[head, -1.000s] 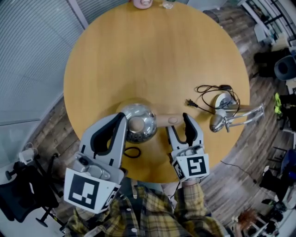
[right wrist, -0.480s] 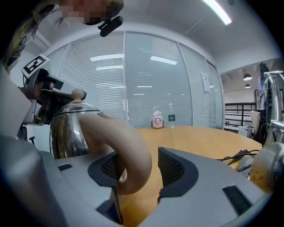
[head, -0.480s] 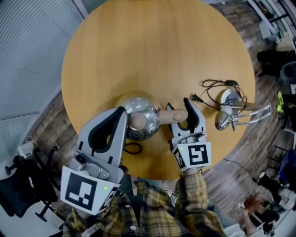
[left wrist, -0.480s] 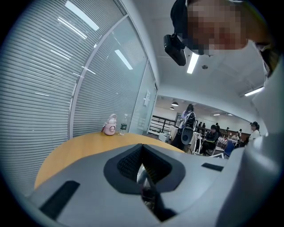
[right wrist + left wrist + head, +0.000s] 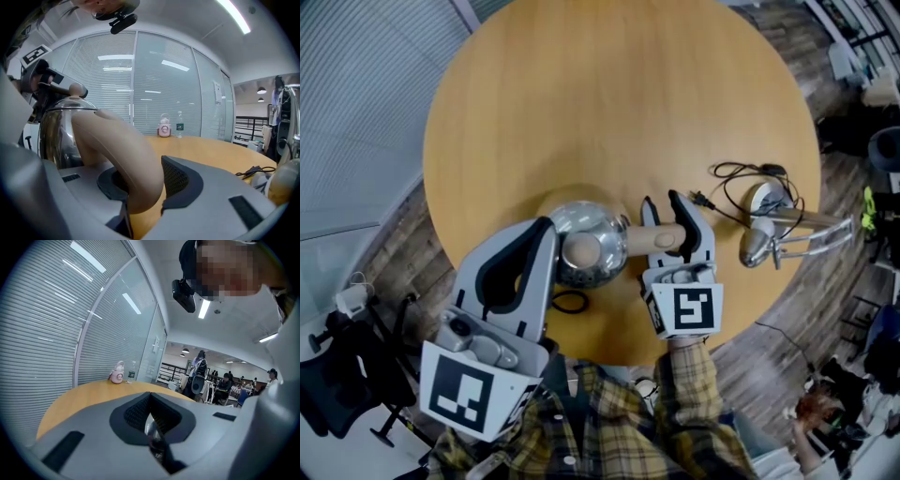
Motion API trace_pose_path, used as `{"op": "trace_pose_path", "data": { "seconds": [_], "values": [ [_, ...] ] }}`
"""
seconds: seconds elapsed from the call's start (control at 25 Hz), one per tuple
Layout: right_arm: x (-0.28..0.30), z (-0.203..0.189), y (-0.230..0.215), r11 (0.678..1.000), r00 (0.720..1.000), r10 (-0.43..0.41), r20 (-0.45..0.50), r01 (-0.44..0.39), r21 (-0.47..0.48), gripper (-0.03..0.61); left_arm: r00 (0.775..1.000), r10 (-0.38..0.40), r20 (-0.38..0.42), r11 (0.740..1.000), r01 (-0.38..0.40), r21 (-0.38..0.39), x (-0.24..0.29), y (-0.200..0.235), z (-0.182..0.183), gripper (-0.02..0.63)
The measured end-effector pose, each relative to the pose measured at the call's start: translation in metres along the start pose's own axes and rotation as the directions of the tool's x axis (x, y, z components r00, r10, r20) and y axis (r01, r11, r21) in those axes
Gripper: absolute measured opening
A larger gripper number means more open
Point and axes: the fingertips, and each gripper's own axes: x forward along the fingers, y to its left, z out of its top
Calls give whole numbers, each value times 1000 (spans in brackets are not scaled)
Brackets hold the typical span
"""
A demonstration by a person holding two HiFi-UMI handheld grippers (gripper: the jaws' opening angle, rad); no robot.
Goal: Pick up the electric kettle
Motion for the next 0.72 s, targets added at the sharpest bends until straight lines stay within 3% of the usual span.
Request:
{"op": "trace_pose_path", "data": {
  "seconds": [0.2,0.72],
  "values": [
    [0,-1,2,999,999,-52,4,52,1,84,1000,-2,2,1000,2,-4,1,1,0,3],
    [-4,-1,-5,984,986,-164,16,163,65,67,1000,-3,8,1000,3,-2,-3,3,2,3]
  ]
}}
